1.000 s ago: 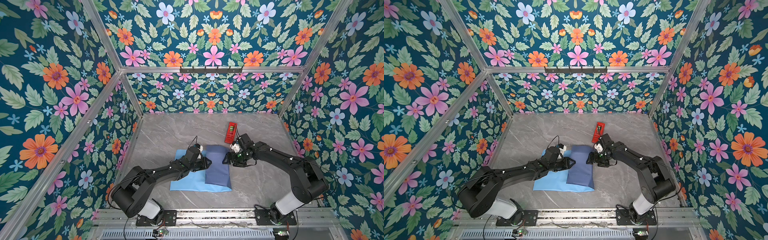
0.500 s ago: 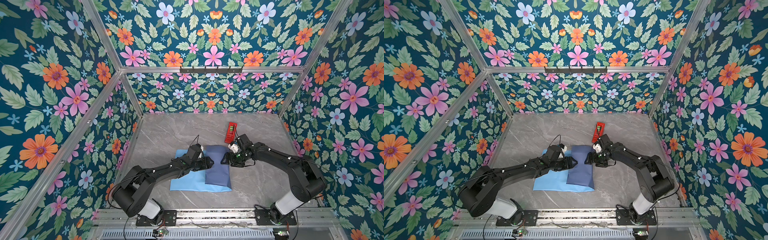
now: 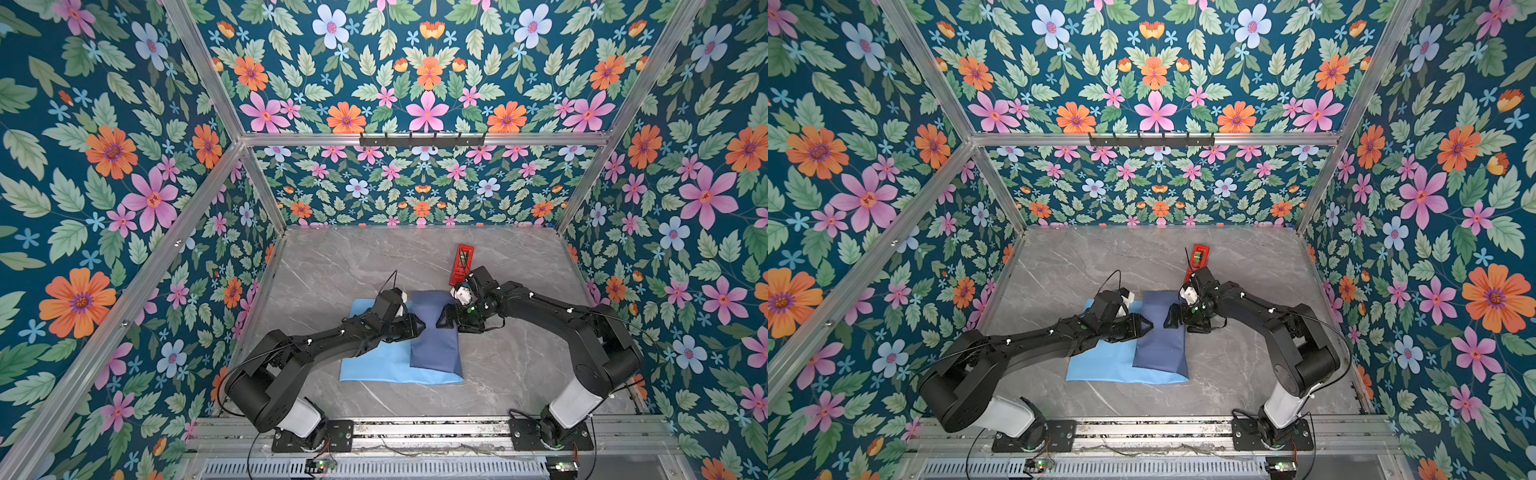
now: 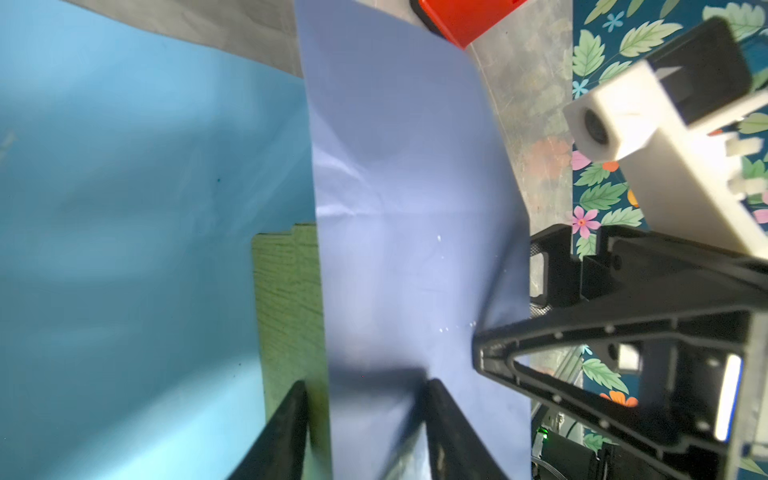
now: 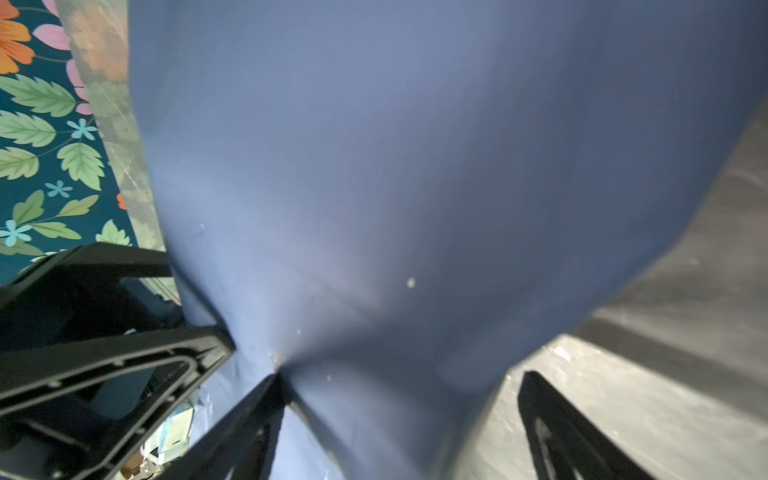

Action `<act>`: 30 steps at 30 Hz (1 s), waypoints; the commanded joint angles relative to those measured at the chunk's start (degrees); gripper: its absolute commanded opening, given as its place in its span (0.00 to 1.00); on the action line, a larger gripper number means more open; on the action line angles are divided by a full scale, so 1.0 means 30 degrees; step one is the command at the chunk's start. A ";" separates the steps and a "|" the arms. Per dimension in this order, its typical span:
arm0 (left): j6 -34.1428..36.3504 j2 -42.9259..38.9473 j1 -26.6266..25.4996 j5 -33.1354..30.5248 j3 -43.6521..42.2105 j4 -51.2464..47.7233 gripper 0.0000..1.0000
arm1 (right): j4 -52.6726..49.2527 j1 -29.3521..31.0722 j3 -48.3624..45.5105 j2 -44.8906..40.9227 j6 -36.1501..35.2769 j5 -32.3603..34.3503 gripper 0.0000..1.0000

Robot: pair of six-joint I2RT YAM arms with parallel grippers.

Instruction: Wrap the gift box in paper

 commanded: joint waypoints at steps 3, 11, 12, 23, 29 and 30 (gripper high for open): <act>0.0299 0.0038 -0.0024 -0.1170 -0.0722 -0.1915 0.37 | -0.1890 -0.0110 0.0460 -0.0266 -0.0632 0.2266 0.89; -0.0035 -0.0093 -0.0026 -0.1437 -0.1331 -0.1550 0.30 | -0.2473 -0.0738 0.0252 -0.1839 -0.0649 0.1096 0.90; -0.0054 -0.0122 -0.0026 -0.1441 -0.1403 -0.1490 0.30 | -0.2385 -0.0774 0.0181 -0.1862 -0.0596 0.0933 0.90; -0.0454 -0.0670 -0.0026 -0.1412 -0.1732 -0.1147 0.35 | -0.2383 -0.0753 0.0058 -0.0613 -0.0712 0.1740 0.87; -0.0831 -0.1155 -0.0019 -0.0702 -0.1067 -0.0136 0.68 | -0.2437 -0.0498 -0.0145 -0.0609 -0.0763 0.1912 0.87; -0.0918 -0.1156 -0.0026 -0.0516 -0.0909 0.0028 0.72 | -0.2490 -0.0469 -0.0141 -0.0603 -0.0781 0.1964 0.86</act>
